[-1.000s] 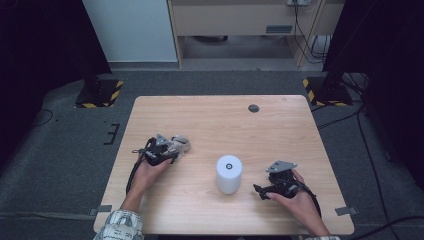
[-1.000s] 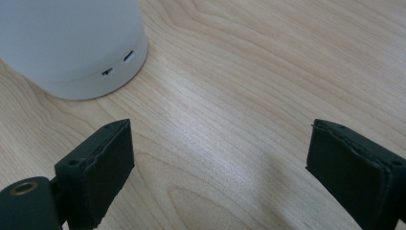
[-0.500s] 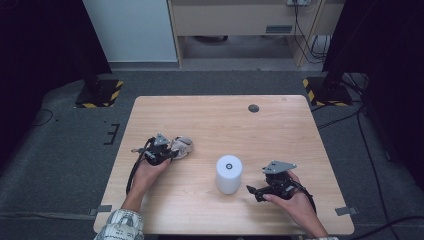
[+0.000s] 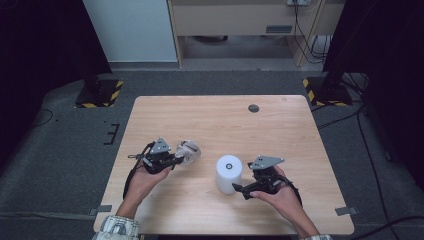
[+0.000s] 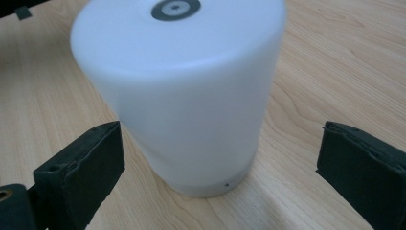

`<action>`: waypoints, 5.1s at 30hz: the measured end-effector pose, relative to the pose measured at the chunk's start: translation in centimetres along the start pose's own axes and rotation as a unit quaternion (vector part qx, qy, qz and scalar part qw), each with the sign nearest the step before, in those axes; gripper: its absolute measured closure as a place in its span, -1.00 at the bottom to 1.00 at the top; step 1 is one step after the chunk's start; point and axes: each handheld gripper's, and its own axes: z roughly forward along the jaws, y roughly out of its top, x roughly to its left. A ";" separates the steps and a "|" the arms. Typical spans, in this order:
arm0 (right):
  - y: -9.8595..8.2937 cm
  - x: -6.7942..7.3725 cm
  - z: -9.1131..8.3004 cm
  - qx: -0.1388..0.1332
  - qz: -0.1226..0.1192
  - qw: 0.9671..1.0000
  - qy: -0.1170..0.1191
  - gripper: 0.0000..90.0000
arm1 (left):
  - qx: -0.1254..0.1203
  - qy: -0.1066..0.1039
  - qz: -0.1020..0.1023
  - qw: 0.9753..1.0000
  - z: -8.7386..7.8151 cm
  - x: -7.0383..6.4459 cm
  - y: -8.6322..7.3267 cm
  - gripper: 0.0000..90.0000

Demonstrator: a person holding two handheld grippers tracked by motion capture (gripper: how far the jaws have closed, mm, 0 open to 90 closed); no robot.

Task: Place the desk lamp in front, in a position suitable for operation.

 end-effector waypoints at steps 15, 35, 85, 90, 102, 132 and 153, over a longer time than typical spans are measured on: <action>1.1 0.6 1.2 -0.009 -0.029 0.999 0.016 -0.90 | -0.001 -0.058 0.049 0.997 -0.2 -5.0 3.0 0.72; 1.7 1.8 2.2 -0.001 -0.056 0.998 -0.008 -0.80 | -0.012 -0.076 0.084 0.993 -2.2 -7.2 5.4 0.71; 1.6 2.4 2.4 -0.005 -0.055 0.998 -0.002 -0.80 | 0.049 -0.081 0.109 0.989 2.0 -9.9 8.8 0.71; 1.7 2.3 2.5 -0.002 -0.051 0.999 0.004 -0.80 | 0.060 -0.098 0.113 0.987 0.7 -10.3 8.0 0.71; 1.7 2.4 2.6 -0.005 -0.052 0.999 0.005 -0.80 | 0.036 -0.099 0.111 0.988 3.4 -10.8 9.3 0.70; 2.6 3.0 4.6 -0.017 -0.054 0.998 0.004 -0.81 | 0.029 -0.098 0.088 0.991 2.3 -9.6 8.3 0.67; 2.0 3.3 3.1 0.003 -0.073 0.997 0.019 -0.81 | 0.054 -0.142 0.127 0.980 0.6 -10.9 7.7 0.68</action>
